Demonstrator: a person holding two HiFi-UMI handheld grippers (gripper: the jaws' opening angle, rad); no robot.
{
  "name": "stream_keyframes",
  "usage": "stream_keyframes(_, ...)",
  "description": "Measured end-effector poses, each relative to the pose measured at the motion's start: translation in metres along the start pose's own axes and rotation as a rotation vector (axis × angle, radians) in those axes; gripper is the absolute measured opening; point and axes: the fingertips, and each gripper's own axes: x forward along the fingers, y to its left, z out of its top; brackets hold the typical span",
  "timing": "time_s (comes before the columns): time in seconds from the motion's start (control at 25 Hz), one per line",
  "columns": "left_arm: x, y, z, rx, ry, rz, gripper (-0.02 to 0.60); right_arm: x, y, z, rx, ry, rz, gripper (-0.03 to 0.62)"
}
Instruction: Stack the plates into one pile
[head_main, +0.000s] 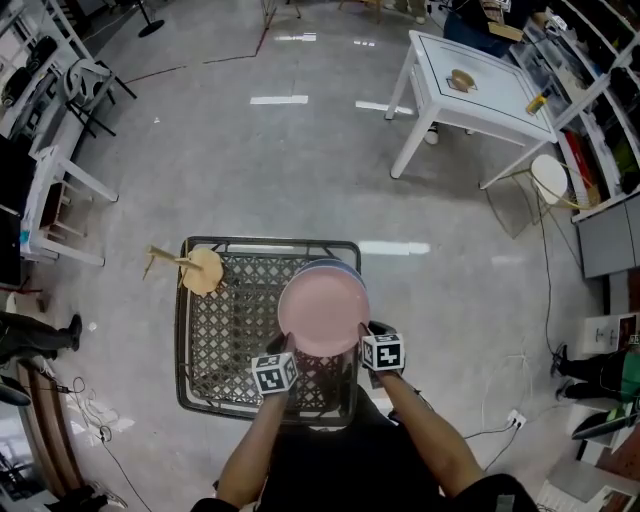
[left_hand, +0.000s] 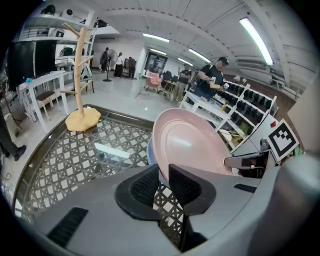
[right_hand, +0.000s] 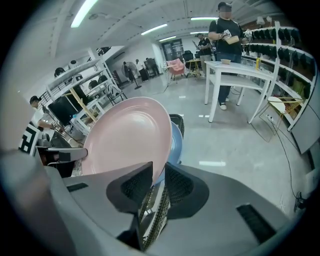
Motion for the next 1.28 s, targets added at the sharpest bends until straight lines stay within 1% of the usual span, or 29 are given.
stream_keyframes(0.2,0.021,-0.005,-0.005,-0.006,0.031,0.014,0.072,0.009,-0.016,0.000,0.007,0.020,-0.001,0.072)
stream_keyframes(0.52,0.047,-0.002,-0.009,-0.021,0.055,0.041,0.071,0.029,-0.031,-0.005,0.002,0.053,0.012,0.074)
stream_keyframes(0.88,0.061,0.003,-0.006,-0.035,0.068,0.064,0.071,0.044,-0.036,0.002,0.008,0.061,0.031,0.074)
stream_keyframes(1.08,0.068,0.008,-0.006,-0.055,0.080,0.072,0.067,0.049,-0.034,0.003,0.007,0.071,0.035,0.074)
stream_keyframes(1.28,0.074,0.015,-0.012,-0.063,0.105,0.077,0.067,0.057,-0.032,0.002,-0.006,0.084,0.036,0.075)
